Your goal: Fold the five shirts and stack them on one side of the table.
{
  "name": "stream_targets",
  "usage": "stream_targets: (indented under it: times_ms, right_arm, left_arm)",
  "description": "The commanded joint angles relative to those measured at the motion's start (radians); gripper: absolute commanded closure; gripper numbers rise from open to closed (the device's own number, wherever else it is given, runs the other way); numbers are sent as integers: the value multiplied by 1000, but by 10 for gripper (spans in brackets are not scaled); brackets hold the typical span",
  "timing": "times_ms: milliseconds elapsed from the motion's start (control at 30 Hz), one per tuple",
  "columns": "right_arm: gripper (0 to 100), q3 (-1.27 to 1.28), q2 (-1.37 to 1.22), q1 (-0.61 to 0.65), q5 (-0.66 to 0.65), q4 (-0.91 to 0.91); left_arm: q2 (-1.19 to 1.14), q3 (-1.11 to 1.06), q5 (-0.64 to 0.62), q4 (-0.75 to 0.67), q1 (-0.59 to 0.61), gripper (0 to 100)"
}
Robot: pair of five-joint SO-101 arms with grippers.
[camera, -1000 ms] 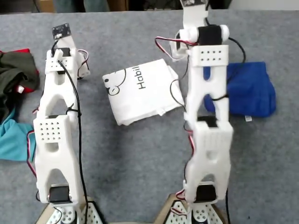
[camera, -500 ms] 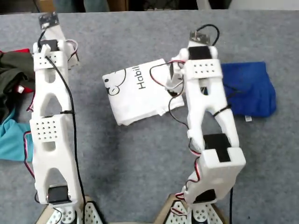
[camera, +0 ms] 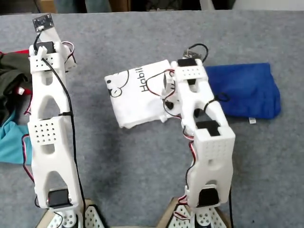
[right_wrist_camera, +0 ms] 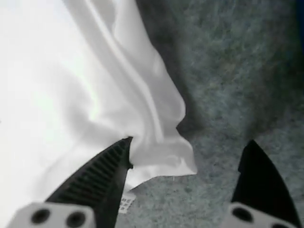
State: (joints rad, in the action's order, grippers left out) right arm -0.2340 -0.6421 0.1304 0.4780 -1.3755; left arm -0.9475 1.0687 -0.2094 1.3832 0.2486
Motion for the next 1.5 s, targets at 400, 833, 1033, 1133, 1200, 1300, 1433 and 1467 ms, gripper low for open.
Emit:
stream_targets:
  times_ms: [400,833,1033,1133,1200,1300,1433,1467]
  right_arm:
    - [656,-45,-74,6,3,12]
    - [935,-47,-73,3,2,-60]
    - [921,-45,-74,3,0,-74]
    - [943,-47,-74,3,-48,-74]
    - [987,-47,-73,2,-87,-64]
    - [985,-45,-73,6,-103,-52]
    - [985,-67,-71,2,-104,-52]
    - [985,-77,-71,2,-107,-52]
  left_arm:
    - [12,4,-3,-17,4,970]
    - [12,4,-3,-17,2,969]
    - [12,4,-3,-17,4,970]
    - [12,4,-3,-17,4,970]
    - [12,4,-3,-17,4,970]
    - [12,4,-3,-17,4,970]
    - [14,4,-6,-17,1,970]
    - [15,4,-8,-17,1,970]
